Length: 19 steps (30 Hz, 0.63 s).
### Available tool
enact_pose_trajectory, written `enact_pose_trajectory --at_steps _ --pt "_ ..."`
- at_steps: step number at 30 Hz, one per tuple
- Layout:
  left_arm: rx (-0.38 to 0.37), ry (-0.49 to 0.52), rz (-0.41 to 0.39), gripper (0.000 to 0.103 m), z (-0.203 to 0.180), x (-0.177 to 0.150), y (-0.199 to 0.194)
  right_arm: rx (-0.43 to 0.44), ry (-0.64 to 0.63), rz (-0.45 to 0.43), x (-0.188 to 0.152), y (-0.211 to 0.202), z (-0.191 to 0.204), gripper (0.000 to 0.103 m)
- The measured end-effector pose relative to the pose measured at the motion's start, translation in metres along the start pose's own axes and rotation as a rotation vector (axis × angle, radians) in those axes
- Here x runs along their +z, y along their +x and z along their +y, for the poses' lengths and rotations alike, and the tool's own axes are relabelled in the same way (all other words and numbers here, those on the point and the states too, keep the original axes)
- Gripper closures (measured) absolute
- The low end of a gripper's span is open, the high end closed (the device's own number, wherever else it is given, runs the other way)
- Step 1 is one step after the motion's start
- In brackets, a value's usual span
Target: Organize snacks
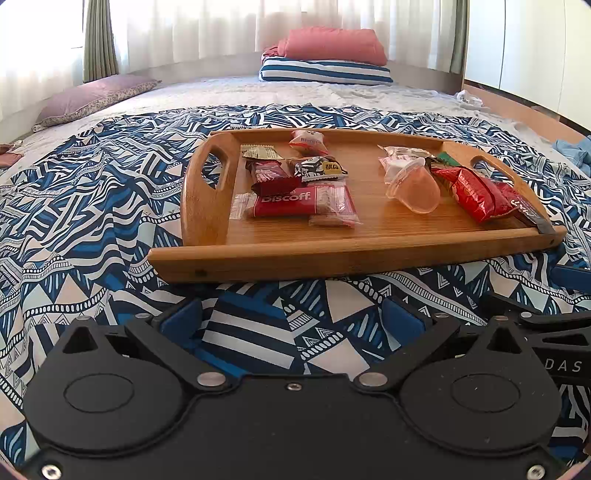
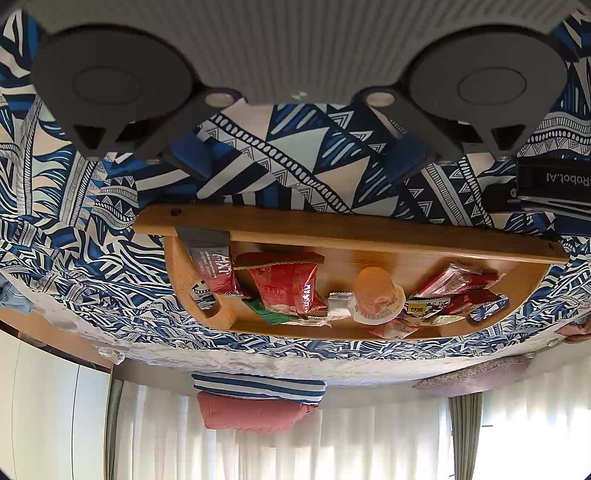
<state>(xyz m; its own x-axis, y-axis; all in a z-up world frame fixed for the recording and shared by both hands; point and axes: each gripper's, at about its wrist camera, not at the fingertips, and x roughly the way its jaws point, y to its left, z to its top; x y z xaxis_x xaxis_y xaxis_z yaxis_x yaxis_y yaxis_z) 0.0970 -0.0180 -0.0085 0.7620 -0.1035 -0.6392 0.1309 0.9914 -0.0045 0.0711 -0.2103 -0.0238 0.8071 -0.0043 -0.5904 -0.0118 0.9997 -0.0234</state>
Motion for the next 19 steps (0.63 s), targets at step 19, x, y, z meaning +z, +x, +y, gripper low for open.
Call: enact_pose_trajectory --at_steps 19 --pt "-0.003 0.000 -0.008 0.000 -0.0004 -0.0004 0.0006 0.000 0.000 0.000 -0.0002 0.0000 -0.0001 0.000"
